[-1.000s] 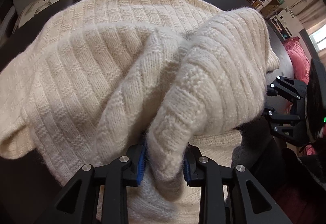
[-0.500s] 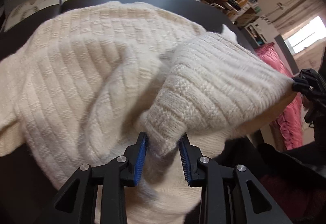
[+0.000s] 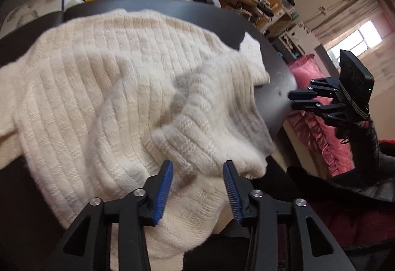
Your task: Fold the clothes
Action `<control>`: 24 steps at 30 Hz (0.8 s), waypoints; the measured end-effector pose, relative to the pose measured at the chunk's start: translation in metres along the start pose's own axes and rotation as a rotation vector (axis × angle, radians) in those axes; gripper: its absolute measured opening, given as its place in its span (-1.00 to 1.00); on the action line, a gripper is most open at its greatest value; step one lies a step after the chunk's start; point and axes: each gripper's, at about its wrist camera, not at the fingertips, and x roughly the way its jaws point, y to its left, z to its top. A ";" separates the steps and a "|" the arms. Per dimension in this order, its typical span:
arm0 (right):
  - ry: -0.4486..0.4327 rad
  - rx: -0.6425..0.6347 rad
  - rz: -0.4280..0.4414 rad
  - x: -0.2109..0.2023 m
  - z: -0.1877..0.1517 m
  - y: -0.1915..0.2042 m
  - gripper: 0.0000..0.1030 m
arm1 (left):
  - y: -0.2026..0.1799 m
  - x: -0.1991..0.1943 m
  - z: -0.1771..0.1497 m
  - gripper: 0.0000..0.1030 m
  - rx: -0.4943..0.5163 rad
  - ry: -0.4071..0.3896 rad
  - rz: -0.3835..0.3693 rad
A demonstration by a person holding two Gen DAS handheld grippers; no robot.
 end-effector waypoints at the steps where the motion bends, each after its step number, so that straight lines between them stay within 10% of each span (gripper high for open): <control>1: -0.029 -0.005 0.002 0.009 0.017 0.006 -0.70 | 0.001 -0.008 0.002 -0.01 -0.003 -0.024 0.014; 6: -0.030 0.040 0.070 0.090 0.081 0.020 -0.70 | 0.060 -0.071 -0.026 0.05 -0.177 -0.168 0.098; 11: 0.049 0.100 0.107 0.158 0.077 0.023 -0.70 | 0.170 -0.112 -0.090 0.11 -0.575 -0.362 0.063; 24: 0.058 0.103 0.075 0.171 0.063 0.022 -0.70 | 0.264 -0.054 -0.114 0.15 -1.042 -0.698 -0.178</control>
